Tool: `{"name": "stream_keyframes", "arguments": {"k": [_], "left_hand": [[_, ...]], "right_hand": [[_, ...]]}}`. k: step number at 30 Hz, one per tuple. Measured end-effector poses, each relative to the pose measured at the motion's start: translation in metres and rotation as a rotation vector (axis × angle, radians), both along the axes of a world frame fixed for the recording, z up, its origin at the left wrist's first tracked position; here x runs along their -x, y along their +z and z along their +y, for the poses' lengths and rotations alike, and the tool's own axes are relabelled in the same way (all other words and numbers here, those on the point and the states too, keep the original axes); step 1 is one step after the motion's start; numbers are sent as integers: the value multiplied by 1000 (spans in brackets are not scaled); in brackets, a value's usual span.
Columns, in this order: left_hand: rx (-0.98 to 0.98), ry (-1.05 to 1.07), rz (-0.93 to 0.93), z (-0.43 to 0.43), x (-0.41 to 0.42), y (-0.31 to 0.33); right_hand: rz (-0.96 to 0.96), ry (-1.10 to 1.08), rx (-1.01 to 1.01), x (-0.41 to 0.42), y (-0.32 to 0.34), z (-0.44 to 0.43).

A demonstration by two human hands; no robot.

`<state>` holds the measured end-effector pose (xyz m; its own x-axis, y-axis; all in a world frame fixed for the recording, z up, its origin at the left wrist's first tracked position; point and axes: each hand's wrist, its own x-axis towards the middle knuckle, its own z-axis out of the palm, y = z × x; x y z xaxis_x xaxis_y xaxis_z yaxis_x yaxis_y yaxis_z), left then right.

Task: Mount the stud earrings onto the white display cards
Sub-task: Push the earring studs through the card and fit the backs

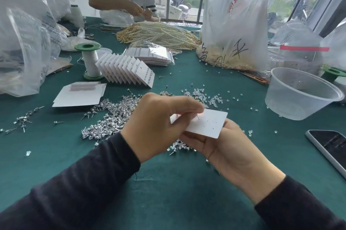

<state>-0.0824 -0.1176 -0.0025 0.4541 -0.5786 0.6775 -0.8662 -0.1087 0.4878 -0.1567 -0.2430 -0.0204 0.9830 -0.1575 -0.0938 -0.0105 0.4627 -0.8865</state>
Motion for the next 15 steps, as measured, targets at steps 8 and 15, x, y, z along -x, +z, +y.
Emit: {"name": "stream_keyframes", "arguments": {"k": [8, 15], "left_hand": [[-15, -32, -14, 1, 0, 1], [-118, -94, -47, -1, 2, -1]], "right_hand": [[21, -22, 16, 1, 4, 0], [33, -24, -42, -1, 4, -3]]}}
